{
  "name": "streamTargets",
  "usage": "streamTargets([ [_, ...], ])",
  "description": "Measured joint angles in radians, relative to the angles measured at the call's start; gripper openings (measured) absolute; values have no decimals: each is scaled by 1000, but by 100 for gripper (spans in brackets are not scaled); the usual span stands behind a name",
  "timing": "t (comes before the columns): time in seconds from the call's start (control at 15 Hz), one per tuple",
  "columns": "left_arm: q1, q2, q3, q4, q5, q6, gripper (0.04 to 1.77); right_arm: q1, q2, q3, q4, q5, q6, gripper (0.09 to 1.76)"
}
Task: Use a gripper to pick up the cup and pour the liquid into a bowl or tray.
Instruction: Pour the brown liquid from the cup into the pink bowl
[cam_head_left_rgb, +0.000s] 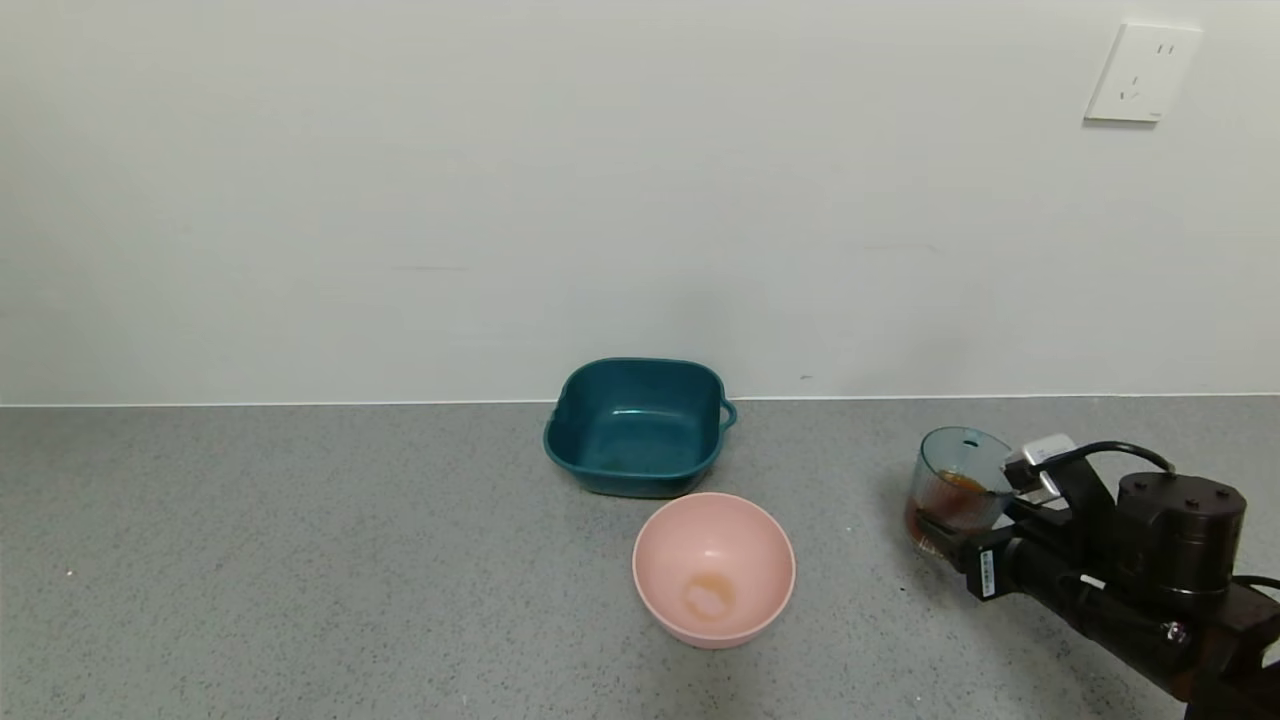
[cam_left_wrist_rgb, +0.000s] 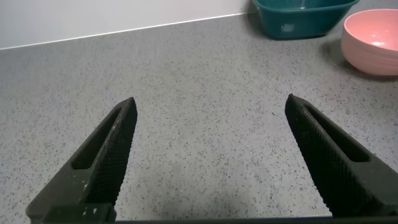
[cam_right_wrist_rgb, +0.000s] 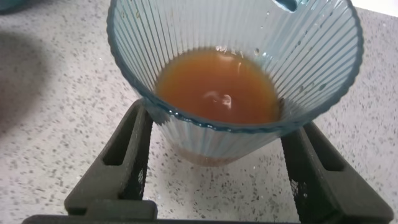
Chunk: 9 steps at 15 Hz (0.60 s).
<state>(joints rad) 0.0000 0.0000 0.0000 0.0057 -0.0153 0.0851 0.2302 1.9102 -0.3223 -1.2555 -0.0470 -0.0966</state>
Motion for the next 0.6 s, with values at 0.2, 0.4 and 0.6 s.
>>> streamTargets([
  [0.2,0,0,0,0,0,0,172,25,-59,-70,134,-6,0,129],
  [0.4,0,0,0,0,0,0,172,62,-94,-137,226,-69,0,129],
  [0.6,0,0,0,0,0,0,172,99,-119,-184,299,-79,-1,129],
])
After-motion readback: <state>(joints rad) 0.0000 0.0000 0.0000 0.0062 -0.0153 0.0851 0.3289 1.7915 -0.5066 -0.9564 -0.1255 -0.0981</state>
